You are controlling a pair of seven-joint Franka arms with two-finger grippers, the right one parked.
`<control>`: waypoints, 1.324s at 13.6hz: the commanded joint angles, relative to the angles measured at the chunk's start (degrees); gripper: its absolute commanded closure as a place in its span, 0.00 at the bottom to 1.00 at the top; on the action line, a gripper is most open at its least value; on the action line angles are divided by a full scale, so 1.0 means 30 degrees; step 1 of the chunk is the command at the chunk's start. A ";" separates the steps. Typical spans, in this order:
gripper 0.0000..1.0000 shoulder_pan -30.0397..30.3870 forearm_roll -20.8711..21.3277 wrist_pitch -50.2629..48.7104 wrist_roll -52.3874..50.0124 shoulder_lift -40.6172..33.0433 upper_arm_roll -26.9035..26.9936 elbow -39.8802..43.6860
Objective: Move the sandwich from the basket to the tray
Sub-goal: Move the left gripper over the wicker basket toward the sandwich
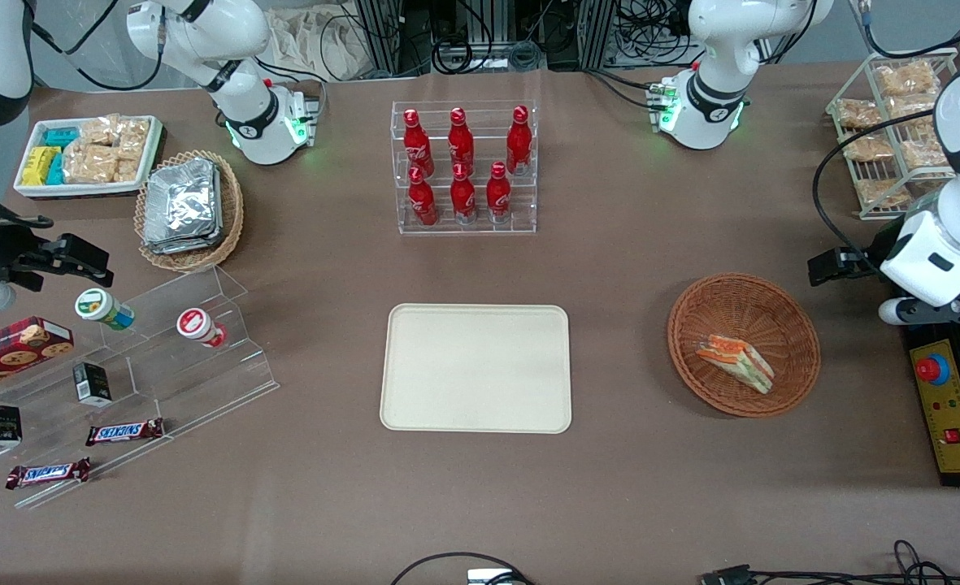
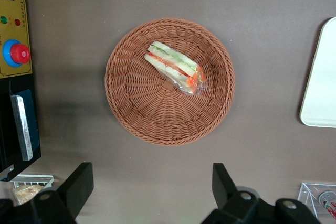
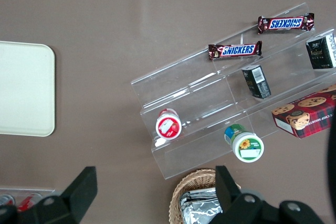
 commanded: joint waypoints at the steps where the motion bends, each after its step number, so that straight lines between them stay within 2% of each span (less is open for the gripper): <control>1: 0.00 -0.0020 -0.0005 -0.0479 0.0160 0.0323 -0.0062 0.0616; 5: 0.00 -0.0019 0.0053 -0.0974 -0.0044 0.1403 -0.0062 0.2047; 8: 0.00 -0.0283 0.0199 -0.0657 -0.1559 0.1583 -0.0033 0.1177; 12: 0.00 -0.0313 0.0199 0.4080 -0.9460 0.1349 -0.0033 -0.2305; 14: 0.00 -0.0284 0.0199 0.6395 -1.2161 0.1523 -0.0004 -0.4006; 18: 0.00 -0.0283 0.0229 1.0445 -1.8080 0.3130 0.0025 -0.5742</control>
